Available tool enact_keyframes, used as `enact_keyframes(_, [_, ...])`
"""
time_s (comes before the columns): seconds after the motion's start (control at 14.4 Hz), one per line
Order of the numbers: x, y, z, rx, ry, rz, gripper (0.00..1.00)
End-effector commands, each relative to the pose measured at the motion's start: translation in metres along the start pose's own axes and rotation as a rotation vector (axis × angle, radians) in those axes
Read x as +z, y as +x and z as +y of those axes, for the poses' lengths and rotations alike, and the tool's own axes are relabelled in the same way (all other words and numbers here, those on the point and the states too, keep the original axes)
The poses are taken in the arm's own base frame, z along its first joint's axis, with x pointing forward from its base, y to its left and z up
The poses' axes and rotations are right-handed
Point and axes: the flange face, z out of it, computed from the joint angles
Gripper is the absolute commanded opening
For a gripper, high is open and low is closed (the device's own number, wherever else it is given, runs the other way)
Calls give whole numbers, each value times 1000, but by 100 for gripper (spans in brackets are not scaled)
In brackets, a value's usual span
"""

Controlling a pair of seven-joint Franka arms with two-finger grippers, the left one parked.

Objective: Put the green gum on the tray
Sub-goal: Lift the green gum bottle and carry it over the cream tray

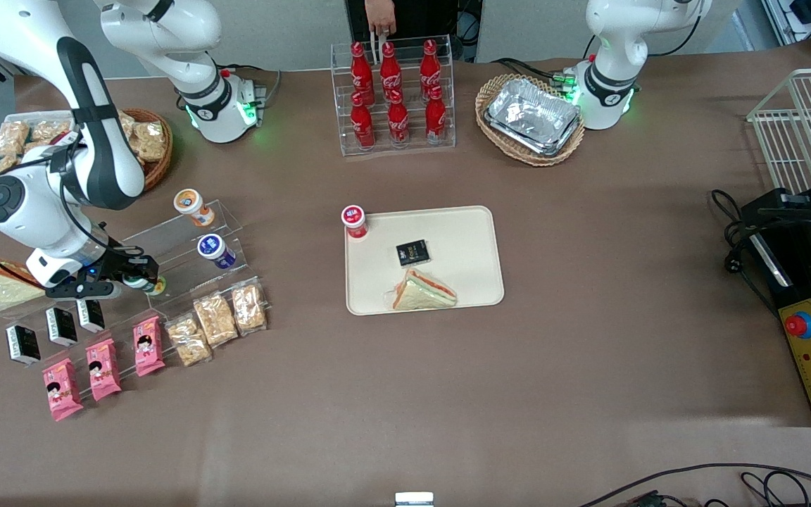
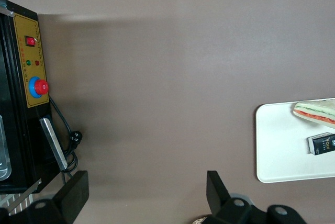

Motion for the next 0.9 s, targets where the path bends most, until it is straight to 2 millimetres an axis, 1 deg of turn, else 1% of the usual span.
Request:
enact_keyframes(0.0, [-45, 6, -3, 0, 9, 36, 17])
enact_keyframes(0.07, [-63, 13, -3, -6, 12, 15, 15])
enact_keyframes(0.14, [-81, 21, -8, -23, 19, -27, 8])
enact_keyframes(0.21, [-98, 29, -10, -27, 24, -60, 8])
enact_keyframes(0.35, [-128, 41, -18, -34, 28, -70, 7])
enact_keyframes(0.42, [-141, 44, -31, -46, 31, -73, 6])
enact_keyframes(0.62, [-182, 50, -60, -40, 41, -106, 6])
enact_keyframes(0.69, [-194, 50, -81, -27, 71, -117, 6])
enact_keyframes(0.83, [-214, 49, -127, 19, 73, -115, 6])
